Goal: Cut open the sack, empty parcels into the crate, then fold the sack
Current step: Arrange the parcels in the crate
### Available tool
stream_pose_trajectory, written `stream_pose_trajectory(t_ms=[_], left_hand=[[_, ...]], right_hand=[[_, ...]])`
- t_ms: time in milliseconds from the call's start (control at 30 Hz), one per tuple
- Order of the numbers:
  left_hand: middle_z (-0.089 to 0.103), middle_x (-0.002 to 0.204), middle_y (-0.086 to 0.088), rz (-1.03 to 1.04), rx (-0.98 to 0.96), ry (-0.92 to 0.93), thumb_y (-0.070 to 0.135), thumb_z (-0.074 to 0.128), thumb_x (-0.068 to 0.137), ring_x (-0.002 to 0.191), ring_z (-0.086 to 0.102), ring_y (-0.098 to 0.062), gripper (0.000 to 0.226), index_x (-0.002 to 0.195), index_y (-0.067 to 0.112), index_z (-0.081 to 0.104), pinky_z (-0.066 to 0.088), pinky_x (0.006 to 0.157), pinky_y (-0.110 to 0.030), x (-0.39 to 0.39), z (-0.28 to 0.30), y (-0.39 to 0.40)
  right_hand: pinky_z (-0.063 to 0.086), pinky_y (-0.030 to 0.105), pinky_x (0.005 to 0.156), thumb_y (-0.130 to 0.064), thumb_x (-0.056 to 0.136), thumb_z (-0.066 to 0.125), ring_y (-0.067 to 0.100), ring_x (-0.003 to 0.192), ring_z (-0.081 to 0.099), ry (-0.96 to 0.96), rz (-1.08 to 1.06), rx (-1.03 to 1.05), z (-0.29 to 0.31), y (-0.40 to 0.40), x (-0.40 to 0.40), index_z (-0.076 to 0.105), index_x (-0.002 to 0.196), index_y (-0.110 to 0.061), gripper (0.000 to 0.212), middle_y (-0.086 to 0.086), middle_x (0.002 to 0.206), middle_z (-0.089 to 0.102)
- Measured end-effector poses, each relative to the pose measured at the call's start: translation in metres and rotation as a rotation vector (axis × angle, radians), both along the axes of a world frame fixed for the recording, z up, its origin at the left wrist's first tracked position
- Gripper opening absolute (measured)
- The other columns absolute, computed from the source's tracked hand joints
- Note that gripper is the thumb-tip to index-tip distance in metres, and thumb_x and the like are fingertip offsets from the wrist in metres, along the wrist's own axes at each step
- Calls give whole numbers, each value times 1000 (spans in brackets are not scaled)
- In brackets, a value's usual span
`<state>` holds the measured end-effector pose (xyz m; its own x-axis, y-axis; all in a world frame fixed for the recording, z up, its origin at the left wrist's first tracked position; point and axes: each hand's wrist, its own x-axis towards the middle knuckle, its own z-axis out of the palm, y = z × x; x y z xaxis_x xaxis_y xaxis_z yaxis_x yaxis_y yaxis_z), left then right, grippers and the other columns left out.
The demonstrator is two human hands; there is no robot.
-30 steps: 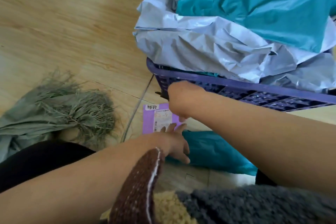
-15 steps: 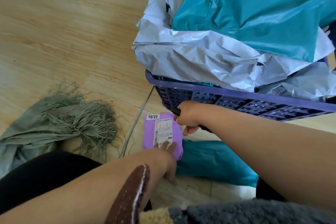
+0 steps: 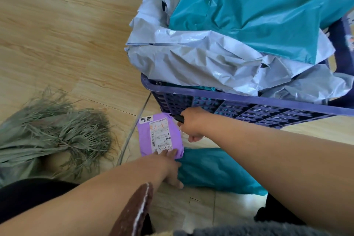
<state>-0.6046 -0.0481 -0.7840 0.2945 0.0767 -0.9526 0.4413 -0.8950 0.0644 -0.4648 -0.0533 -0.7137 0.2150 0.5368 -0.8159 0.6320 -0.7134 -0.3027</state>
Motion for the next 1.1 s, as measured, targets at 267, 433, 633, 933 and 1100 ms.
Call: stream_pose_trajectory(t_ms=[267, 433, 633, 933, 1100], left_hand=[[63, 123, -13, 535, 259, -446, 27, 60, 88, 112, 59, -29, 38, 121, 9, 63, 47, 90, -30, 20, 60, 94], [66, 103, -9, 877, 507, -801, 0, 59, 81, 98, 62, -28, 23, 93, 20, 59, 41, 72, -26, 5, 143, 188], [60, 126, -7, 817, 604, -1002, -3, 56, 83, 115, 58, -25, 48, 124, 21, 57, 47, 92, -32, 6, 245, 235], [64, 102, 13, 532, 520, -1366, -5, 46, 85, 98, 58, -10, 46, 99, 34, 64, 44, 76, -22, 65, 354, 200], [64, 103, 15, 484, 428, -1738, -4, 44, 81, 98, 58, 0, 42, 107, 22, 64, 40, 78, -3, 114, 377, 176]], right_hand=[[58, 38, 77, -9, 88, 54, 29, 86, 71, -47, 21, 209, 15, 14, -8, 56, 100, -12, 12, 11, 93, 70], [59, 43, 78, -15, 93, 45, 29, 77, 71, 220, -257, 368, 40, 47, -43, 52, 103, -6, 15, 18, 91, 73], [59, 49, 73, -13, 89, 47, 21, 75, 73, 388, -546, 817, 93, 75, -69, 54, 94, -33, 23, -3, 84, 67], [60, 45, 70, -1, 85, 52, 29, 74, 71, 396, -789, 1198, 204, 107, 16, 60, 115, -12, 33, 10, 83, 69], [59, 29, 56, 1, 91, 57, 20, 61, 68, 616, -947, 1262, 233, 79, 60, 52, 90, -8, 11, 8, 71, 61]])
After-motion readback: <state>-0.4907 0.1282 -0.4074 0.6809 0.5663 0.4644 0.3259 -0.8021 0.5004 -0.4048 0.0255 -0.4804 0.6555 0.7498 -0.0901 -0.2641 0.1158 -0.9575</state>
